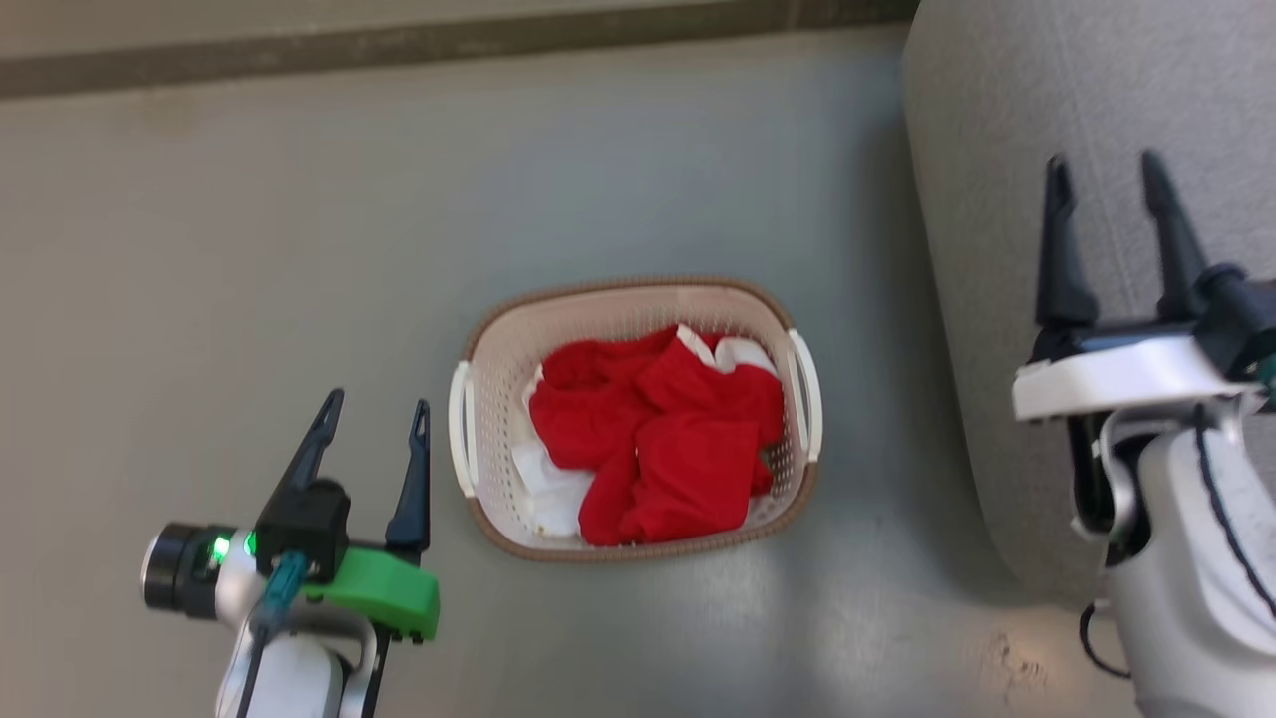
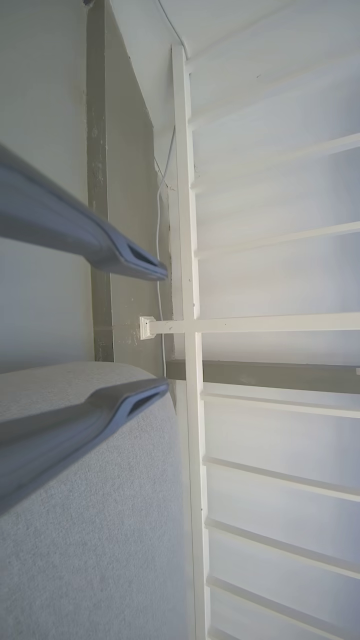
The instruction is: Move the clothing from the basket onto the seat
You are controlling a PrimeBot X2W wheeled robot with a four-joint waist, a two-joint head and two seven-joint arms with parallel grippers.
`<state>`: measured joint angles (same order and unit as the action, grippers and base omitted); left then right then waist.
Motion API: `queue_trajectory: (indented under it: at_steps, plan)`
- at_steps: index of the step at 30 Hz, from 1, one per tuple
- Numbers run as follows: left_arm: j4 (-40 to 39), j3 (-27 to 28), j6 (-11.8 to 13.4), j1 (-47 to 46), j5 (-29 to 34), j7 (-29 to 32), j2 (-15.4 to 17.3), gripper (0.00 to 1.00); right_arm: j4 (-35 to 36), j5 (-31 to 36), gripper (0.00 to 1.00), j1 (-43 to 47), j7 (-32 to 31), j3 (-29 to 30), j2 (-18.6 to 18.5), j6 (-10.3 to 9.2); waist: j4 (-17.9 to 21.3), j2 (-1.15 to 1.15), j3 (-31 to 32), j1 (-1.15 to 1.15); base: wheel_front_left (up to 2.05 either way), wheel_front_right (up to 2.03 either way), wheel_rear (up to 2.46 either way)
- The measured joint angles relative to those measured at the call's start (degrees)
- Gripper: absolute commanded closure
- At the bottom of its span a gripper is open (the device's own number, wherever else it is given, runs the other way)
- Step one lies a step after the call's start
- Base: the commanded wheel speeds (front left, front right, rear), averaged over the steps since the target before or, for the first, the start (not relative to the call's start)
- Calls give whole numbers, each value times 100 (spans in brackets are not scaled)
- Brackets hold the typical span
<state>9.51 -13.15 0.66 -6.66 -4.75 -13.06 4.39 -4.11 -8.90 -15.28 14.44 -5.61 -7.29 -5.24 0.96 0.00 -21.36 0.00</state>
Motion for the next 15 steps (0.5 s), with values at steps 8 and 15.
queue_trajectory:
  at_steps: [8,15]
  plan:
    - [472,-285,-158,-694,205,149,-41,0,218,0,0,-497,16,282,-58,-1,65,0,-651,0,0,0,0]
    - [899,-658,-371,-1328,324,292,-140,0,416,-1,0,-875,16,476,-165,-36,89,0,-1229,0,0,0,0]
